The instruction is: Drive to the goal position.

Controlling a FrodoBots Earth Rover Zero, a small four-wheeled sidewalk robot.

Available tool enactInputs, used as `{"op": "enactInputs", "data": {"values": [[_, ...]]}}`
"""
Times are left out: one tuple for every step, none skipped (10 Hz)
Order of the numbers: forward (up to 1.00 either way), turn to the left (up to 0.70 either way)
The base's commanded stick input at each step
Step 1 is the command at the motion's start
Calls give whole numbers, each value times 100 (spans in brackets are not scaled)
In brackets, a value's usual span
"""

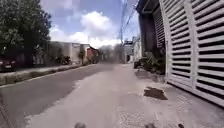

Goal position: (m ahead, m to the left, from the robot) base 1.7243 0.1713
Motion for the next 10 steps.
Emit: {"op": "enactInputs", "data": {"values": [[70, 0], [70, 0], [70, 0], [70, 0], [70, 0], [70, 0], [70, 0], [70, 0], [70, 0], [70, 0]]}}
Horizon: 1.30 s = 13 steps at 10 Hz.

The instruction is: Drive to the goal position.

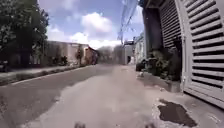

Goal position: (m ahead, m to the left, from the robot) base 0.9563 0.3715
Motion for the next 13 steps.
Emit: {"op": "enactInputs", "data": {"values": [[70, 0], [70, 0], [70, 0], [70, 0], [70, 0], [70, 0], [70, 0], [70, 0], [70, 0], [70, 0], [70, 0], [70, 0], [70, 0]]}}
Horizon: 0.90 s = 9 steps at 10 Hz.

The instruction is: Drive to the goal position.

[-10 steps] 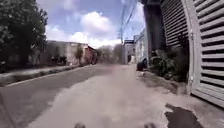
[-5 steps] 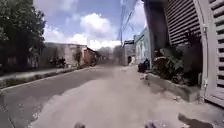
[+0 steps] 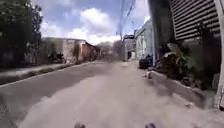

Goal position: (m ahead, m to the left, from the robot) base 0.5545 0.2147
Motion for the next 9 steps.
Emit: {"op": "enactInputs", "data": {"values": [[70, 0], [70, 0], [70, 0], [70, 0], [70, 0], [70, 0], [70, 0], [70, 0], [70, 0]]}}
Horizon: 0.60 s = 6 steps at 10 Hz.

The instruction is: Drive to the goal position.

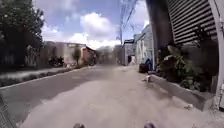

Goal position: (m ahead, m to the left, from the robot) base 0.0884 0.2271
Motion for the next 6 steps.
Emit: {"op": "enactInputs", "data": {"values": [[70, 0], [70, 0], [70, 0], [70, 0], [70, 0], [70, 0]]}}
